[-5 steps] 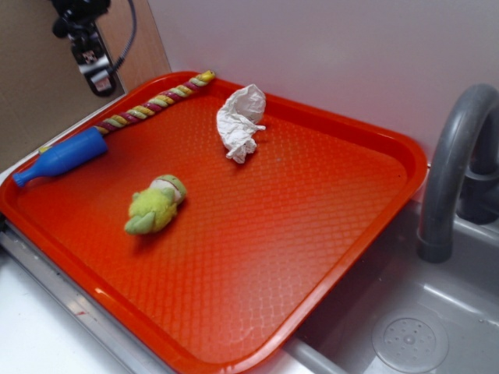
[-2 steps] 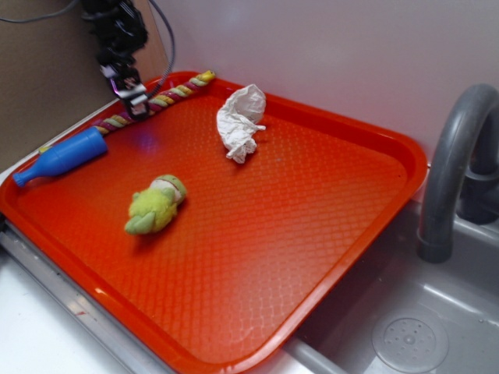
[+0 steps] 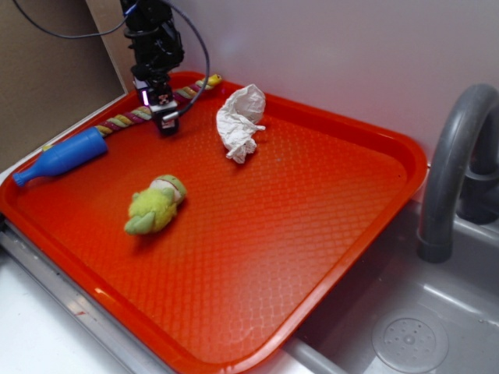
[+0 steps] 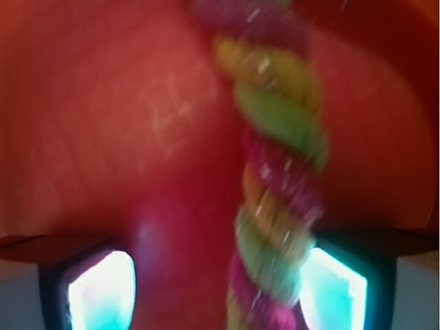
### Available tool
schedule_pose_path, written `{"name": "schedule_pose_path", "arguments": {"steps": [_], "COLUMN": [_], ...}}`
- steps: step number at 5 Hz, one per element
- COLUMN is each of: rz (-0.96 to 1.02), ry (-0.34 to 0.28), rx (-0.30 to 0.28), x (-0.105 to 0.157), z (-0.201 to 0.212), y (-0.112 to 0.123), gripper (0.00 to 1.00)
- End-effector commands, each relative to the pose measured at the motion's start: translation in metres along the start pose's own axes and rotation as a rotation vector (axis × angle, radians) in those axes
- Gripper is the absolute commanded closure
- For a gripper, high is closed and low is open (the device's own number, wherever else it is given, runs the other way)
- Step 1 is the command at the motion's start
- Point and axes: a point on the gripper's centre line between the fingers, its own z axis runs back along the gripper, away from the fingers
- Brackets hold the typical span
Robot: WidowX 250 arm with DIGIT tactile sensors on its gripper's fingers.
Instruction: Grab the multicolored rope.
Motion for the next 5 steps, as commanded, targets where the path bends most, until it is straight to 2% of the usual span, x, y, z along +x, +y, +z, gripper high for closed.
{"name": "schedule_pose_path", "arguments": {"steps": [1, 2, 3, 4, 5], "rz": [-0.035, -0.037, 0.018, 0.091, 0.091], "ry": [0.041, 0.039, 0.086, 0.037, -0.075], "rx": [0.03, 0.057, 0.189, 0.179, 0.135], "x": [-0.005, -0.01, -0.016, -0.022, -0.027], "z": [-0.001, 0.01, 0.039, 0.087, 0.137], "y": [-0.015, -0.015, -0.017, -0.04, -0.072], "gripper": [1.0, 1.0, 1.0, 1.0, 1.0]}}
